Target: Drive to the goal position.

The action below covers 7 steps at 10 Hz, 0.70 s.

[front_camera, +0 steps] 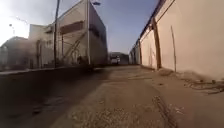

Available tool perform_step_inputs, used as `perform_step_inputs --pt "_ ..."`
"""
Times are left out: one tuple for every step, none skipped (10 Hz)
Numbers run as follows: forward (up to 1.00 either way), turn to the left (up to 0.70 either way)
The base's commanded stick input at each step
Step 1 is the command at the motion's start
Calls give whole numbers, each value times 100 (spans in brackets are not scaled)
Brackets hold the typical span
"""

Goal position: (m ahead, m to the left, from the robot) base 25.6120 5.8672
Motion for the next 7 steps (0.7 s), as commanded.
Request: perform_step_inputs --pt "100 0" --pt "100 0" --pt "100 0" --pt "100 0" --pt "100 0" --pt "100 -6" --pt "100 -17"
